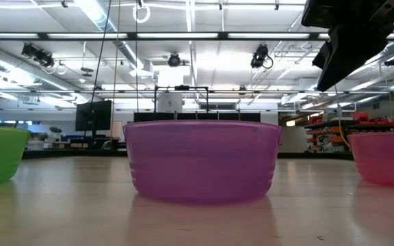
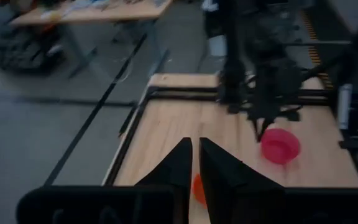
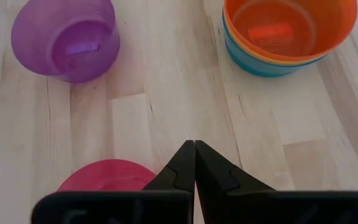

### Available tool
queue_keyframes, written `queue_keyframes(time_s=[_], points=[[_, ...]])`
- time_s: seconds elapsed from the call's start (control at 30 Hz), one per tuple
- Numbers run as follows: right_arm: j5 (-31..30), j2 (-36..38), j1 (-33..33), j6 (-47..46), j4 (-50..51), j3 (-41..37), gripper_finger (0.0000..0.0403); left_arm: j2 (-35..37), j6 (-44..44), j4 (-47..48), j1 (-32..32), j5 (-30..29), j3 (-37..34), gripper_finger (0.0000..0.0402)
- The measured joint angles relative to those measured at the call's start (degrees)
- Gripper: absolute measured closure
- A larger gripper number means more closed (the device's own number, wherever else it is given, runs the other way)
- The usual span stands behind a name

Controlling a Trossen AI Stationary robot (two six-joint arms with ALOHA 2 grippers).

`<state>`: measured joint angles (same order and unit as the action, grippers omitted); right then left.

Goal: Nest bowls inside each other
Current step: Stack the green bowl on top of the orange bowl

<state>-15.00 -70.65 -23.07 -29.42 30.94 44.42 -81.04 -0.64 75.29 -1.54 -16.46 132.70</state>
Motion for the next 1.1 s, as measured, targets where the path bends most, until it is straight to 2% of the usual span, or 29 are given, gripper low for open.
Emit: queue_keyframes(time_s=[0.1,0.17,0.27,0.33,0.43,0.57,0.7,0.9,1.1], points=[[0.0,0.0,0.04,0.1,-0.23,0.0,0.0389,1.7,3.67,3.74,-0.54,-5.59,-0.34,0.0367],[0.0,0.0,0.06,0.54,-0.85,0.0,0.0389,3.27,6.16,3.93,-1.19,-9.06,-3.63,0.037],[0.0,0.0,0.05,1.15,-2.15,0.0,0.0389,6.83,5.76,1.08,-1.31,-11.77,-13.27,0.0374],[0.0,0.0,0.04,1.15,-2.2,0.0,0.0389,9.92,5.65,-4.6,-1.11,-12.04,-21.18,0.0374],[0.0,0.0,0.07,1.24,-2.28,0.0,0.0389,16.2,2.12,-18.22,-1.18,-11.06,-33.2,0.037],[0.0,0.0,0.09,1.39,-2.39,0.0,0.0389,24.0,-2.08,-35.87,-1.2,-5.07,-48.95,0.0366],[0.02,0.0,0.07,1.34,-2.36,0.0,0.0389,30.04,-2.2,-44.07,-1.22,-0.8,-62.9,0.0368],[0.02,0.0,0.07,0.07,-2.35,0.0,0.0389,34.44,5.24,-43.15,-1.2,-0.51,-76.08,0.0376],[0.1,0.0,0.07,-2.47,-2.23,0.0,0.0389,35.41,19.83,-33.18,-1.2,1.27,-81.53,0.037]])
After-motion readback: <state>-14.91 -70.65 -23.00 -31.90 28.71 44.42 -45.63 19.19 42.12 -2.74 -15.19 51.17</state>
